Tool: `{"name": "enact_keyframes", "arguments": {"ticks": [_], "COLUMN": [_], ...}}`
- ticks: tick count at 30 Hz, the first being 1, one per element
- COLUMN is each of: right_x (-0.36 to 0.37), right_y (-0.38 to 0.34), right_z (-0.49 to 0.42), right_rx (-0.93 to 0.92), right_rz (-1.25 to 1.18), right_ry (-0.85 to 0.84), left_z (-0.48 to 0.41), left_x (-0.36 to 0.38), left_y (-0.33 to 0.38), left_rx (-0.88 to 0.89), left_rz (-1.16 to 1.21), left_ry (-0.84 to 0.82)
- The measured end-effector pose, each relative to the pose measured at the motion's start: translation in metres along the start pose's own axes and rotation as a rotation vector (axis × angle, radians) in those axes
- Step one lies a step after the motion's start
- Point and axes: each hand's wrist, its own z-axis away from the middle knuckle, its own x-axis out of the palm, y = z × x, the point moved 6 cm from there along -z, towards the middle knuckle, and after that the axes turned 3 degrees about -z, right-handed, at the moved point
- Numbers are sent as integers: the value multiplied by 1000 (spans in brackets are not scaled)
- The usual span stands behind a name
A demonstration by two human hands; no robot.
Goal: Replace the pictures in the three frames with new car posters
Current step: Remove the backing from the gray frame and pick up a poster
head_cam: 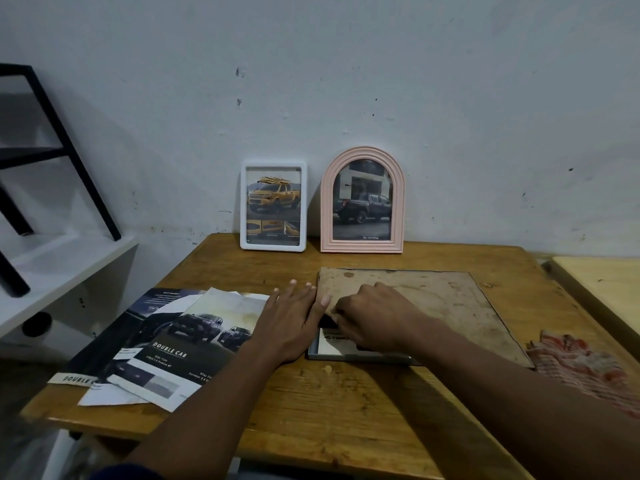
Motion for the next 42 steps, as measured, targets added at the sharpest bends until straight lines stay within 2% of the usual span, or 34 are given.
{"name": "enact_keyframes", "arguments": {"ticks": [4, 9, 17, 24, 28, 30, 31, 34, 35, 37, 39, 42], "right_x": [-9, -26, -34, -78, -91, -90, -88, -78, -73, -62, -53, -53], "right_y": [9, 20, 36, 43, 46, 44, 42, 34, 30, 21, 12, 25], "right_z": [-5, -9, -11, -14, -4, 4, 8, 26, 31, 40, 47, 62], "right_rx": [1, 20, 104, 155, 142, 120, 105, 71, 61, 50, 50, 178], "right_rz": [-27, -48, -102, -121, -166, -180, -170, -126, -132, -137, -145, -328], "right_ry": [38, 90, 127, 313, 363, 368, 379, 388, 380, 348, 322, 380], "left_z": [0, -4, -21, -30, -38, -41, -44, -40, -42, -42, -38, -29], "left_x": [1, 3, -3, -10, -13, -12, -13, -35, -39, -44, -51, -57], "left_y": [5, 2, 16, 14, 3, -1, -4, 0, 5, 28, 44, 50], "left_rx": [56, 40, 56, 9, -43, -67, -106, -358, -403, -431, -446, -477], "left_rz": [-36, -2, -359, -436, -426, -322, -186, 592, 804, 1152, 1320, 1384], "left_ry": [-18, -44, -117, -163, -178, -176, -129, 80, 67, -74, -87, 39]}}
